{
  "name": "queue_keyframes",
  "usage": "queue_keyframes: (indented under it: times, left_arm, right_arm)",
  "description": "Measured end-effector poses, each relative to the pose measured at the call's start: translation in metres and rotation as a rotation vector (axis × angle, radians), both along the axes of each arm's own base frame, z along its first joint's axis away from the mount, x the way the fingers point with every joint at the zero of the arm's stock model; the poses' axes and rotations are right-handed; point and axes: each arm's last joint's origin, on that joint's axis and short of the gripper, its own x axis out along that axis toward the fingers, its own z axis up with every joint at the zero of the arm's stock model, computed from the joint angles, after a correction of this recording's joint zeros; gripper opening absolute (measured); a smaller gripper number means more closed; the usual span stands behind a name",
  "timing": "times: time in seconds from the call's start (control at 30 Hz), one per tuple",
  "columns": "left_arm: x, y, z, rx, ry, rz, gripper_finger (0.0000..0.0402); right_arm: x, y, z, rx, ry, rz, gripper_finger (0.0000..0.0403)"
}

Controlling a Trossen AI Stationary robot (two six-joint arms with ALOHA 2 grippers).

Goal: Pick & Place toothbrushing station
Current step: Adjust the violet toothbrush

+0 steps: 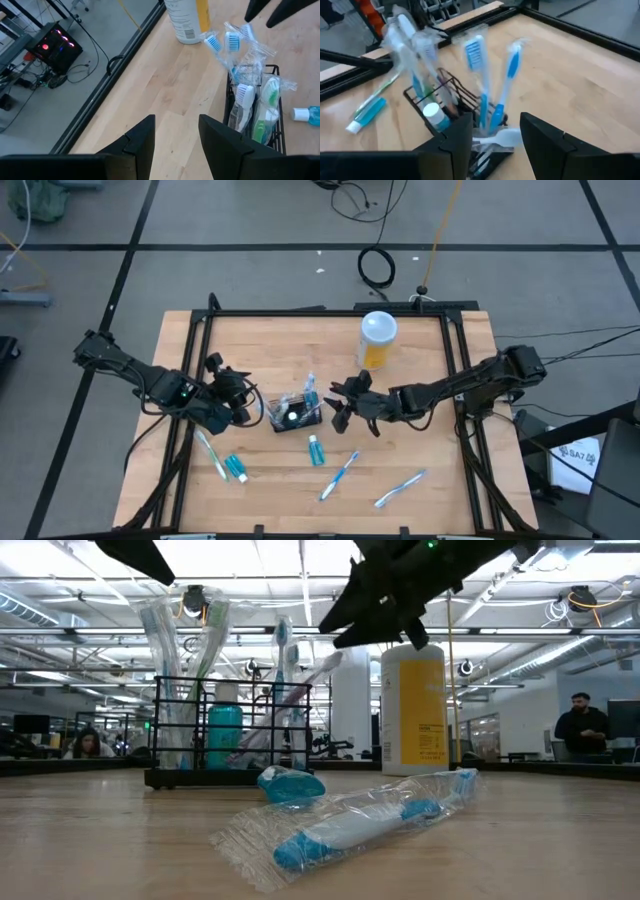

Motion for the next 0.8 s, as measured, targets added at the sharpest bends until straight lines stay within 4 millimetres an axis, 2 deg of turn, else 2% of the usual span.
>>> queue_keyframes:
  times: [0.3,0.53,0.7,0.8]
  left_arm:
    - [0.0,0.0,0.0,-0.001,-0.001,0.001,0.0159]
    - [0.0,0.0,0.0,0.0,0.0,0.0,0.0159]
    - [0.0,0.0,0.0,0.001,0.0,0.0,0.0159]
    - [0.0,0.0,0.0,0.001,0.001,0.0,0.0159]
  right_arm:
    - [-0.001,0.017,0.006,-0.07,-0.04,0.083,0.016]
    - [-0.009,0.041,-0.002,0.082,-0.01,0.108,0.016]
    - [-0.001,0.032,-0.028,0.175,0.041,-0.023,0.016]
    - [0.007,0.023,-0.036,0.194,0.028,-0.063,0.016]
